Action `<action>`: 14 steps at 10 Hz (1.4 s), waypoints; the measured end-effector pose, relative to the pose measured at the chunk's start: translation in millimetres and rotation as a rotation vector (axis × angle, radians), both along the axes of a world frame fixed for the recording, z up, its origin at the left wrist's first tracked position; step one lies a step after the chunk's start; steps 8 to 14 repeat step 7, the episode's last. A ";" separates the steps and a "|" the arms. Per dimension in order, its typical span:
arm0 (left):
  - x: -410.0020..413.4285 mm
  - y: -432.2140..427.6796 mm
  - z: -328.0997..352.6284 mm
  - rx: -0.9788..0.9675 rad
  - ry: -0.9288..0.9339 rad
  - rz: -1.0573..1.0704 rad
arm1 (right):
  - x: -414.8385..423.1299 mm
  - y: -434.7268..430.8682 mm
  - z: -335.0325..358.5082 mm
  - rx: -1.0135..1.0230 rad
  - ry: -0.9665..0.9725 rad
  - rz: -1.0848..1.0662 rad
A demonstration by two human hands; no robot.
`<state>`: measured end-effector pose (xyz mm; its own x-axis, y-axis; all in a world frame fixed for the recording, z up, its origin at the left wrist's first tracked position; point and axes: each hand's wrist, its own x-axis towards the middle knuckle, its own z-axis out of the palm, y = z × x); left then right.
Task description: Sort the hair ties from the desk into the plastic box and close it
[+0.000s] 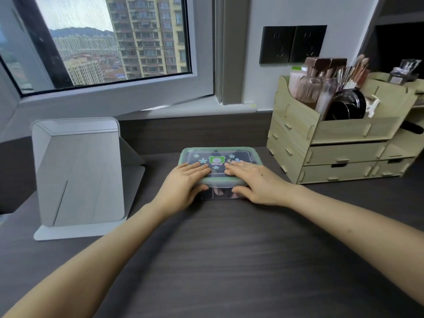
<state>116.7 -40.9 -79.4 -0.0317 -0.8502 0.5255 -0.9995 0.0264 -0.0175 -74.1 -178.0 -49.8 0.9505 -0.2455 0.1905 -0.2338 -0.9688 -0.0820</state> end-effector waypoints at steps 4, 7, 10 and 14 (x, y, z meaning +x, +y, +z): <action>-0.5 -15.8 -0.2 0.035 0.038 0.165 | 5.3 -11.2 -4.0 -0.170 -0.226 -0.207; 1.5 -24.7 36.0 -0.007 0.065 0.298 | -3.6 -18.0 18.5 -0.085 -0.446 -0.328; 1.5 -24.7 36.0 -0.007 0.065 0.298 | -3.6 -18.0 18.5 -0.085 -0.446 -0.328; 1.5 -24.7 36.0 -0.007 0.065 0.298 | -3.6 -18.0 18.5 -0.085 -0.446 -0.328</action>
